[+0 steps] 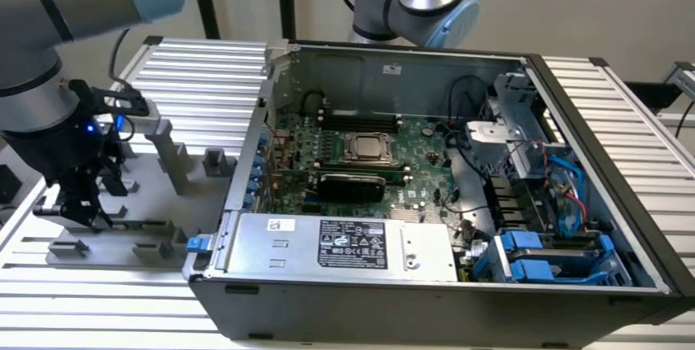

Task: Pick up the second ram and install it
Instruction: 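Pick up the second ram and move it above second insertion slot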

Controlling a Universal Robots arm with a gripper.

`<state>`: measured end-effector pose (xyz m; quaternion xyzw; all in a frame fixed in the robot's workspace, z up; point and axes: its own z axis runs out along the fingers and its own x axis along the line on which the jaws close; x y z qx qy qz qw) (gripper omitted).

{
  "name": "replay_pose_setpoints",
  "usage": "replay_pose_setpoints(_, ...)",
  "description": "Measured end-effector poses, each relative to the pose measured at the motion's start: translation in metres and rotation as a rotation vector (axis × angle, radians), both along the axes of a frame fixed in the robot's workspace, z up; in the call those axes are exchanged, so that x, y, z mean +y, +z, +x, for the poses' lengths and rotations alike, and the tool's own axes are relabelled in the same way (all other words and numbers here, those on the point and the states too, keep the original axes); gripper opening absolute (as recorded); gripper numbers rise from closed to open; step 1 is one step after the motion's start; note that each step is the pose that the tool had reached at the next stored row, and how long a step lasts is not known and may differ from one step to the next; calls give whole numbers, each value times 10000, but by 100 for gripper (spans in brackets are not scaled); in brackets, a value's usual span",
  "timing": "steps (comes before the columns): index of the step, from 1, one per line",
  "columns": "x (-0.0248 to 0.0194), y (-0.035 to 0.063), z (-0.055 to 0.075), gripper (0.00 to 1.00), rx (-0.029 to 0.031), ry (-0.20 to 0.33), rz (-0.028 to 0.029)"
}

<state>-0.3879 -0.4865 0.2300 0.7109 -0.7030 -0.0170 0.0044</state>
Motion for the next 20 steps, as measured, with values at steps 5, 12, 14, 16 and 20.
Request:
replay_pose_setpoints(5, 0, -92, 0, 56, 0, -318, 0)
replay_pose_setpoints(12, 0, -218, 5, 56, 1, -354, 0)
replay_pose_setpoints(14, 0, -254, 12, 56, 1, -353, 0)
replay_pose_setpoints(16, 1, -288, 15, 56, 0, -354, 0)
replay_pose_setpoints(20, 1, -294, 17, 47, 4, -353, -2)
